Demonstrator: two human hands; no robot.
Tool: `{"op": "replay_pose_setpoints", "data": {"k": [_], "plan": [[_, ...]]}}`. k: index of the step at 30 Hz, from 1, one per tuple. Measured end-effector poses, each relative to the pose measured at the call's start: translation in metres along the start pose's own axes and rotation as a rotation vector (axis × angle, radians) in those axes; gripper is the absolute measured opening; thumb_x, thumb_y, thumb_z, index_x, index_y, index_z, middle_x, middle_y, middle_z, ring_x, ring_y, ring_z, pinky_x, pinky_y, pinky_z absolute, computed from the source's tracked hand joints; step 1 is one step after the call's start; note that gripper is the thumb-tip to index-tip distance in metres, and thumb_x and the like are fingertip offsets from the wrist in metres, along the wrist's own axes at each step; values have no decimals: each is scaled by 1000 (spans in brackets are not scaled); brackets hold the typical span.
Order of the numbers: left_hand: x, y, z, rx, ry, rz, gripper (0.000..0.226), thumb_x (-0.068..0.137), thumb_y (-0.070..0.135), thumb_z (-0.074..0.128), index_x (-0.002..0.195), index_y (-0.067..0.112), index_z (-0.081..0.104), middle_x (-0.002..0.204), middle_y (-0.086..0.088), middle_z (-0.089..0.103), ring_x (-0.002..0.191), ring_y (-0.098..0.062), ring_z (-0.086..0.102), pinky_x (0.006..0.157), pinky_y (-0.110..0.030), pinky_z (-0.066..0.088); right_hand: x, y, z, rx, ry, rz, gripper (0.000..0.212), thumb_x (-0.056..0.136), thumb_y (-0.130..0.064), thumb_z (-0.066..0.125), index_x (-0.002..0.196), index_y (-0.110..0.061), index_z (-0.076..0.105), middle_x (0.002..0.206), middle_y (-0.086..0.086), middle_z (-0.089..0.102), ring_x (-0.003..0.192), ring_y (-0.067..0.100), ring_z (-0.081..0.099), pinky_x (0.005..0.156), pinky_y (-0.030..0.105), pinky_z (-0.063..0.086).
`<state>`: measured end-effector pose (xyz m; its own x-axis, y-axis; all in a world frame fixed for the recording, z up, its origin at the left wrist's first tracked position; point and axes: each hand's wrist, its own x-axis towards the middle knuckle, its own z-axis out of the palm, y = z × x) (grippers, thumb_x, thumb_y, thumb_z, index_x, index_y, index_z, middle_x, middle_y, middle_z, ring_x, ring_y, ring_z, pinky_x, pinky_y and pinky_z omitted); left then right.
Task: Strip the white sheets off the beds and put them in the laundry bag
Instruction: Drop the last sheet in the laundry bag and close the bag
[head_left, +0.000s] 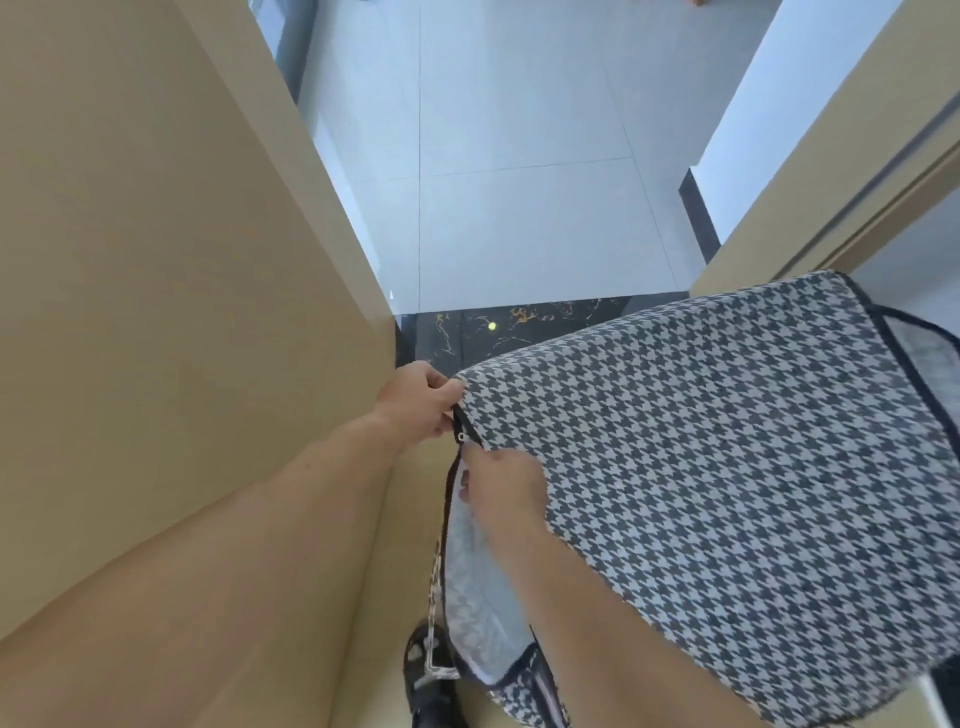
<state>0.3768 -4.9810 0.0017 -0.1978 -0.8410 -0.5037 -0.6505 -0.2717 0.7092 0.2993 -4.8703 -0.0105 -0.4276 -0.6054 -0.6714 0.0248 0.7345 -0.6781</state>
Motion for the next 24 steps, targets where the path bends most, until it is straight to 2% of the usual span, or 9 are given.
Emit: {"op": "replay_pose_setpoints", "data": {"k": [3,7,10,12,14,18,21,24], "plan": [[14,2,-14,-38,-43,1,22,95,30,65,89,10,58,81,-8,72,63,-18,68,69,-35,60,9,-19,7,11,94,51,52,88,-52,58,54,-13,54,61,3,59,71,31,65,66,34,48],[27,-2,-22,-56,-123,23,21,92,30,69,86,12,60,76,-6,71,64,-18,68,72,-39,61,16,-27,19,100,115,144,59,72,-67,68,79,-9,67,77,6,69,74,28,68,73,43,60],[33,-5,-24,-124,-172,-4,20,93,29,68,87,11,60,78,-9,71,66,-21,68,75,-42,61,22,-28,22,174,116,179,45,73,-55,73,72,-10,64,68,5,64,63,26,61,64,40,56],[34,-8,-23,-194,-201,-33,20,93,28,68,89,10,60,81,-12,72,67,-23,68,79,-45,61,24,-27,23,264,130,230,34,75,-41,74,67,-10,61,63,4,58,54,24,51,51,32,44],[32,-10,-22,-240,-221,-50,19,93,26,68,90,9,60,81,-11,72,65,-21,68,80,-47,59,24,-24,25,366,133,293,26,73,-34,73,71,-11,61,62,4,56,51,21,45,45,27,34],[28,-7,-23,-344,-216,-99,21,88,26,73,87,11,59,78,-8,67,59,-18,62,71,-39,55,24,-23,26,448,93,277,36,69,-39,82,79,-7,68,71,6,66,59,22,55,49,28,37],[23,-13,-26,-249,-239,-112,24,82,28,80,82,15,59,71,-2,65,61,-17,58,59,-31,50,25,-19,26,433,35,246,29,83,-25,76,65,-12,57,61,6,53,53,20,44,48,28,32],[15,-20,-23,-274,-282,-116,13,87,19,73,92,9,67,76,-7,66,58,-15,56,57,-27,46,24,-17,27,419,24,237,29,87,-17,70,62,-13,55,57,6,51,49,19,40,45,26,29]]}}
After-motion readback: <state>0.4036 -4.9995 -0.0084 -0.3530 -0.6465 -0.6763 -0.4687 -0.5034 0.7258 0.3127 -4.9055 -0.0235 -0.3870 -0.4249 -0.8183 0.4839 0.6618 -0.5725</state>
